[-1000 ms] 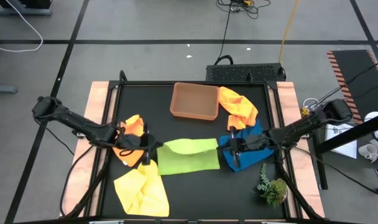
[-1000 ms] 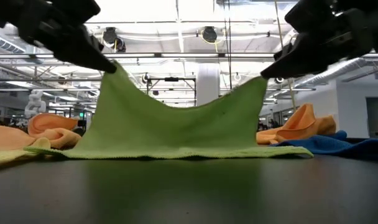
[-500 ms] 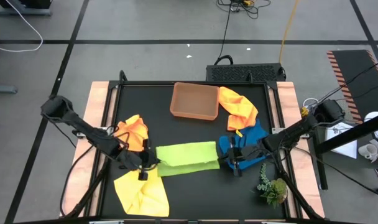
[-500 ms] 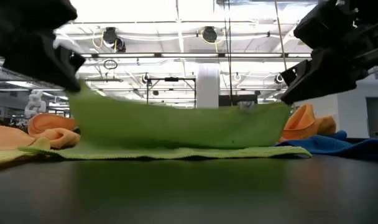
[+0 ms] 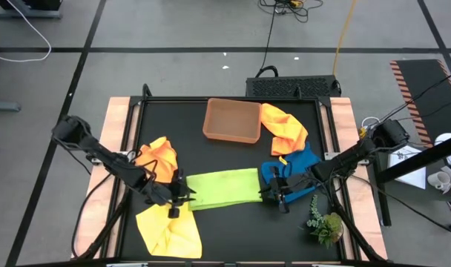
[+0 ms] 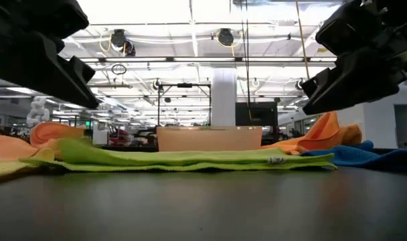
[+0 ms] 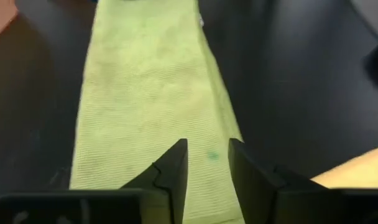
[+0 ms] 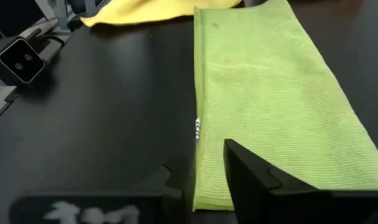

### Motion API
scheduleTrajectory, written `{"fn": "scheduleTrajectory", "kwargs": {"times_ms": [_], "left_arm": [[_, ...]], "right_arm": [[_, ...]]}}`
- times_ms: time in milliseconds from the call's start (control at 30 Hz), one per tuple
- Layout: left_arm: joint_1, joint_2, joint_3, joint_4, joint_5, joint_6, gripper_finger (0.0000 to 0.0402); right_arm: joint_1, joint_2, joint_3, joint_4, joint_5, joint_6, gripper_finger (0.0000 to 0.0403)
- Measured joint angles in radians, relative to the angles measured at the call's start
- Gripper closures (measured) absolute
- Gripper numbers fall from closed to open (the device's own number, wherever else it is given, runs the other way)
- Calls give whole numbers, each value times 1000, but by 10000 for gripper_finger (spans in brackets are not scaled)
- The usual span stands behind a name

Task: Fold microfiber towels
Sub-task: Fold the green microfiber cloth

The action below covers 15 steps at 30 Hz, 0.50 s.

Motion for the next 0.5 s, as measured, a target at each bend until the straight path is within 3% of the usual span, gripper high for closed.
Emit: {"fn": "scheduleTrajectory", "kwargs": {"times_ms": [233, 367, 500], "left_arm": [[3, -65, 0, 30, 4, 9, 275], [38, -63, 0, 57, -49, 38, 275], [114, -39, 0, 115, -2, 65, 275]], "right_arm": [[-54, 0, 0, 6, 16, 30, 296], [-138, 0, 0, 1, 32, 73, 296], [-246, 0, 0, -33, 29, 135, 296]]}}
